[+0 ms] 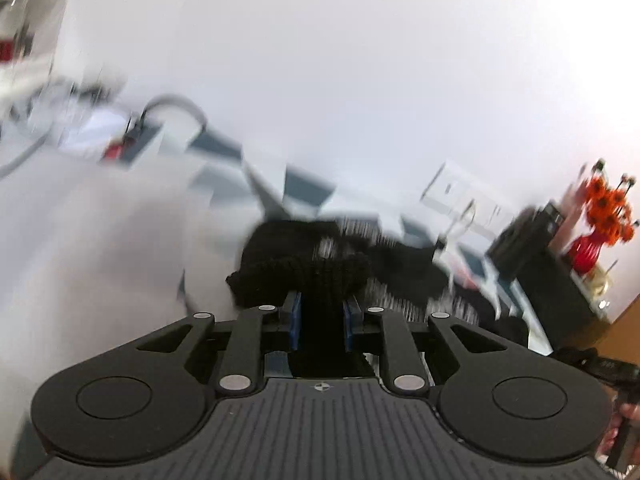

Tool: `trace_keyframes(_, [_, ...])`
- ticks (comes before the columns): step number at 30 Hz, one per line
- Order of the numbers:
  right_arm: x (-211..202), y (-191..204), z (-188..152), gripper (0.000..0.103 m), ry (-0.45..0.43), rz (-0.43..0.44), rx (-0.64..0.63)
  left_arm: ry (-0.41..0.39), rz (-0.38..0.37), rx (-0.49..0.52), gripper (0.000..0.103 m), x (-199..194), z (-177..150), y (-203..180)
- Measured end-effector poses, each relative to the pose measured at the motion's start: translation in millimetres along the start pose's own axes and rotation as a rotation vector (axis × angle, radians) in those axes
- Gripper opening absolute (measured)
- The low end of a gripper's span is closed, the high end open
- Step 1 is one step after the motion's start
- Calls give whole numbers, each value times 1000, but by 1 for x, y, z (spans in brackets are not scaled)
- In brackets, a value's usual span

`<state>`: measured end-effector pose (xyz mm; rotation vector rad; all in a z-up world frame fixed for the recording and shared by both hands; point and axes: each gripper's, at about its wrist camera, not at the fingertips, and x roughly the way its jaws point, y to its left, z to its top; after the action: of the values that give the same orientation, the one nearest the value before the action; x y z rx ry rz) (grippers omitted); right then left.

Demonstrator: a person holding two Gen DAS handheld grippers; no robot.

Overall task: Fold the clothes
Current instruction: 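Grasp the black knit edge with both grippers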

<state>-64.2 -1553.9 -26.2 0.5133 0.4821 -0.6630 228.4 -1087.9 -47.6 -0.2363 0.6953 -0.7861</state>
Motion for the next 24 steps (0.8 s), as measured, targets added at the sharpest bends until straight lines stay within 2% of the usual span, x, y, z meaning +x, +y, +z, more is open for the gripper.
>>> trace_keyframes(5, [1,35,60,16,-103,28,43,-80,-72,64,20,16,46,2])
trace_keyframes(10, [4,94,117,16,-229,54,-52,-153,-138,106,20,35,87,-5])
trace_keyframes(12, [3,117,134,16,-284,112,-62,-184,-161,121,20,42,103,-10])
trace_keyframes(16, [8,144,144,16,-334,258,-95,-237,-195,133,20,56,129,-22])
trace_keyframes(19, [39,146,125,16,-248,279,-133,-221,-207,168,20,72,129,-32])
trace_keyframes(24, [123,123,69,16,28,215,-194,-54,-247,198,20,123,98,-45])
